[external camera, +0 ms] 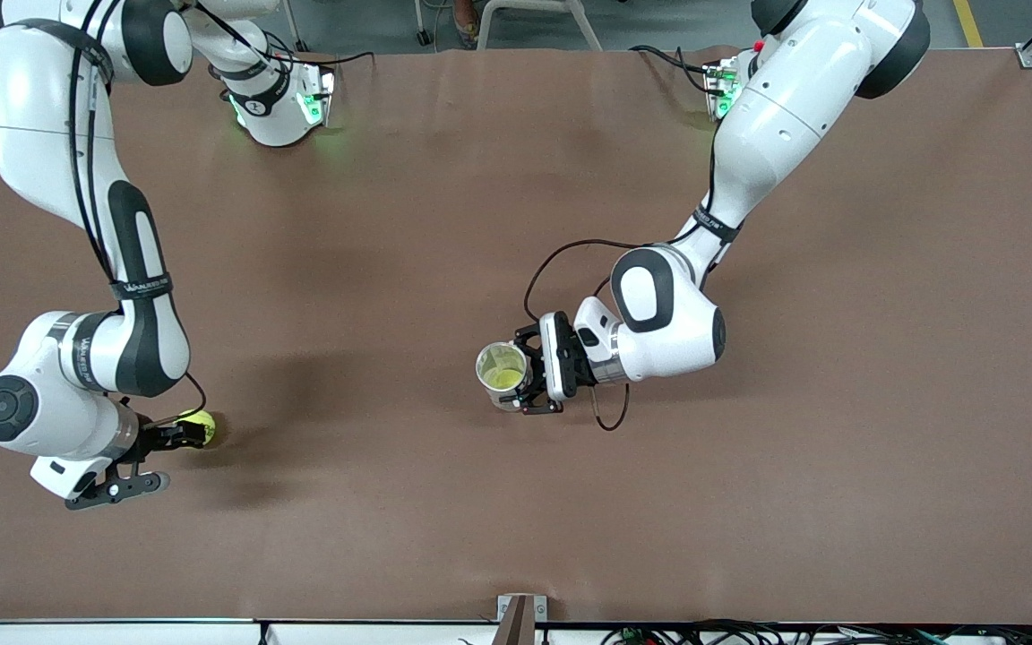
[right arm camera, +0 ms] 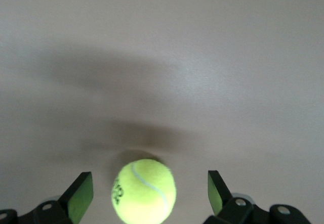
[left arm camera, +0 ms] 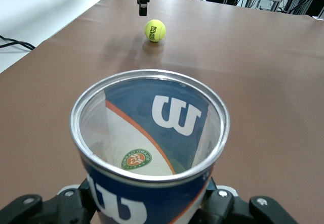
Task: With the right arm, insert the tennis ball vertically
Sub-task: 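Grasp the second tennis ball with the right gripper and lift it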
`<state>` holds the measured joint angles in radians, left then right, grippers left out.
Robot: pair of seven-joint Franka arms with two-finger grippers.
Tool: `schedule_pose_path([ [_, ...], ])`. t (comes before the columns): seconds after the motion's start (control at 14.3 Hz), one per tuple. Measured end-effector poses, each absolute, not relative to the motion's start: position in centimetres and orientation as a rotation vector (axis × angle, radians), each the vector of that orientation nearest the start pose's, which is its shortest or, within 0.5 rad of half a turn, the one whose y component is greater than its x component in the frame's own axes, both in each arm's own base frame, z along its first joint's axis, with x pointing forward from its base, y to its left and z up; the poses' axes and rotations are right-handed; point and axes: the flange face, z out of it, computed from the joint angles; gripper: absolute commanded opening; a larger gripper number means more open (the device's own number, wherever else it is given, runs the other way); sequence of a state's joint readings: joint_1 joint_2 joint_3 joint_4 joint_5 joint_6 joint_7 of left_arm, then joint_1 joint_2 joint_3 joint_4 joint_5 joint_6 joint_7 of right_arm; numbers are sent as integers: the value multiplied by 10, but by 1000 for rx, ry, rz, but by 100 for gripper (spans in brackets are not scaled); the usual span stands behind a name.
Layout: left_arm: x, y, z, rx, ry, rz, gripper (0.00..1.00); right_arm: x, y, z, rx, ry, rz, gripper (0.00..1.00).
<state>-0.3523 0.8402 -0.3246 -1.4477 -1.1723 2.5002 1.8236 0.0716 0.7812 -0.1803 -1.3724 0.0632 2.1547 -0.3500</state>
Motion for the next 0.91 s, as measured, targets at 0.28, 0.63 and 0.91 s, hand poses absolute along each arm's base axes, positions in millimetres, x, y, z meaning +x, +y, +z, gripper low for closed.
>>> schedule_pose_path([
  [0.28,613,-420,225,1713,-1480,827,77,730,-58,249,-3181,-415,50,100],
  [0.63,613,-420,225,1713,-1480,827,77,717,-55,227,-3138,-381,145,100],
  [0.91,613,-421,225,1712,-1480,827,78,712,-54,218,-3129,-372,175,100],
])
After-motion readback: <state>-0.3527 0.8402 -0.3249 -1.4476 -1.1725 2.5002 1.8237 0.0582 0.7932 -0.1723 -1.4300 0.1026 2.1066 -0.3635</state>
